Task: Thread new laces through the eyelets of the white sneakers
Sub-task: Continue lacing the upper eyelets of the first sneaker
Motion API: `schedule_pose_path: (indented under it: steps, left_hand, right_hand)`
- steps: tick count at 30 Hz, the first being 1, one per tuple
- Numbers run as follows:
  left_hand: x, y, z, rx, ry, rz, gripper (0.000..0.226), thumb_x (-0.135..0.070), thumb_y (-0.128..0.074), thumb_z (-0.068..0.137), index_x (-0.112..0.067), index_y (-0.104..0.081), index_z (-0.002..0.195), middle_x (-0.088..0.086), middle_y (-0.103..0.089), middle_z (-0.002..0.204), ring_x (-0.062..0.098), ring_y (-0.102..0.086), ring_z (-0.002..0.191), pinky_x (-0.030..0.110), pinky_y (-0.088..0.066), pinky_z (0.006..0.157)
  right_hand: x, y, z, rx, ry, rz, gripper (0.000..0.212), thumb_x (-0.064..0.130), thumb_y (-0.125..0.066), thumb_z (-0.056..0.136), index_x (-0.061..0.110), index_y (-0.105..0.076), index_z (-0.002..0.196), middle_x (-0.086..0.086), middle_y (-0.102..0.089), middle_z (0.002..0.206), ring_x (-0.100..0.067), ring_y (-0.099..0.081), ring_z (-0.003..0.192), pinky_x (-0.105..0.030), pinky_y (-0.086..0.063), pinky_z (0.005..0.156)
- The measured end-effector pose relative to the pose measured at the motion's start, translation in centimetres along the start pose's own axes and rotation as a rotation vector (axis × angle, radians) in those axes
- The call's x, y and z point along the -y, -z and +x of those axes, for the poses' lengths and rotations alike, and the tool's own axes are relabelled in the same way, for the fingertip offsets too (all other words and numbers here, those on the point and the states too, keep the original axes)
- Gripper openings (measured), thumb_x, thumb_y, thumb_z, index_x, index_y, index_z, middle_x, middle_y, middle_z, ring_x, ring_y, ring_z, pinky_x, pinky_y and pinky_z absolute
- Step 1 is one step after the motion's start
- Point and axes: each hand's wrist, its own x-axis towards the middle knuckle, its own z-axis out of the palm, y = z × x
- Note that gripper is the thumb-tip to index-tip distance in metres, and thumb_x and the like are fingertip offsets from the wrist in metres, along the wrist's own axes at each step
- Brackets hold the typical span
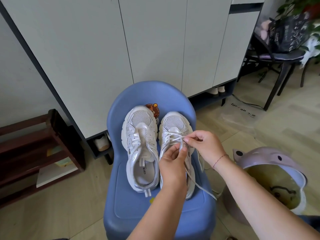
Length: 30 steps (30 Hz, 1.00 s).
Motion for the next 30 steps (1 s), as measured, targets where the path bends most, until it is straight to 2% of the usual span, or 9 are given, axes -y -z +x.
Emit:
schedule_pose_path:
  steps: [2,6,11,14,16,20,24,28,30]
  left_hand:
    - [0.0,0.2,-0.1,0.024,-0.008,0.026,0.011,-0.002,-0.064,0.088,-0.010,-0.068,0.096,-0.001,-0.074,0.085,0.003,-0.068,0.077,0.013,-0.053,0.072]
    - [0.0,0.5,-0.1,0.070,0.002,0.029,0.019,-0.004,-0.059,0.092,-0.009,-0.068,0.109,0.009,-0.072,0.106,0.021,-0.066,0.107,0.034,-0.049,0.099]
    - [0.1,0.6,0.3,0.105,0.033,0.022,0.023,-0.003,-0.053,0.095,-0.015,-0.066,0.110,0.009,-0.070,0.112,0.020,-0.063,0.112,0.036,-0.044,0.105]
    - [0.2,0.6,0.6,0.131,0.044,0.052,0.023,-0.004,-0.054,0.095,-0.022,-0.067,0.101,0.007,-0.070,0.112,0.020,-0.063,0.112,0.037,-0.044,0.105]
    - [0.3,0.9,0.8,0.159,0.038,0.072,0.022,-0.005,-0.056,0.094,-0.020,-0.068,0.106,0.005,-0.070,0.112,0.018,-0.063,0.112,0.037,-0.043,0.106]
    - [0.5,1.3,0.9,0.149,0.033,0.078,0.026,-0.008,-0.058,0.093,-0.012,-0.064,0.118,0.002,-0.069,0.115,0.014,-0.062,0.113,0.034,-0.043,0.106]
    - [0.7,1.5,0.7,0.173,0.040,0.089,0.034,-0.010,-0.060,0.092,-0.012,-0.061,0.126,0.003,-0.068,0.119,0.014,-0.061,0.114,0.036,-0.042,0.108]
    - [0.4,1.5,0.6,0.183,0.037,0.092,0.028,-0.012,-0.058,0.094,-0.016,-0.063,0.121,0.002,-0.068,0.118,0.013,-0.061,0.115,0.034,-0.041,0.107]
    - [0.6,1.5,0.9,0.151,0.050,0.100,0.030,-0.015,-0.056,0.095,-0.017,-0.060,0.125,0.002,-0.066,0.123,0.014,-0.059,0.118,0.036,-0.039,0.109]
  right_hand:
    - [0.2,0.5,0.1,0.037,0.035,-0.124,0.012,0.014,-0.062,0.089,0.017,-0.074,0.089,0.005,-0.071,0.082,0.001,-0.060,0.072,-0.005,-0.043,0.064]
    - [0.8,1.2,0.3,0.121,0.098,-0.268,0.015,0.011,-0.060,0.090,0.014,-0.074,0.094,0.009,-0.068,0.091,0.002,-0.059,0.084,-0.001,-0.040,0.071]
    - [1.2,1.6,0.3,0.177,0.167,-0.442,0.014,0.011,-0.060,0.090,0.012,-0.074,0.088,0.013,-0.057,0.084,-0.003,-0.055,0.080,-0.003,-0.037,0.067]
    - [1.8,1.6,0.6,0.187,0.193,-0.578,0.015,0.011,-0.058,0.090,0.009,-0.072,0.088,0.008,-0.054,0.085,-0.012,-0.053,0.085,-0.020,-0.038,0.072]
    - [2.4,1.2,0.9,0.181,0.214,-0.713,0.017,0.010,-0.054,0.091,0.006,-0.071,0.089,-0.001,-0.057,0.093,-0.019,-0.054,0.089,-0.028,-0.041,0.077]
    - [2.7,0.0,0.5,0.127,0.250,-0.920,0.016,0.006,-0.051,0.090,0.009,-0.066,0.092,0.000,-0.054,0.100,-0.018,-0.051,0.098,-0.021,-0.031,0.068]
    - [1.9,0.0,0.2,0.091,0.277,-0.844,0.017,0.006,-0.051,0.089,0.005,-0.066,0.083,-0.003,-0.057,0.095,-0.021,-0.051,0.092,-0.024,-0.031,0.067]
    - [1.1,0.9,0.8,0.164,0.241,-0.565,0.015,0.008,-0.057,0.088,0.004,-0.069,0.080,0.000,-0.060,0.087,-0.018,-0.057,0.084,-0.025,-0.041,0.074]
    - [0.6,0.9,0.6,0.146,0.189,-0.421,0.012,0.008,-0.062,0.087,0.006,-0.073,0.081,0.001,-0.065,0.084,-0.012,-0.061,0.082,-0.017,-0.046,0.075]
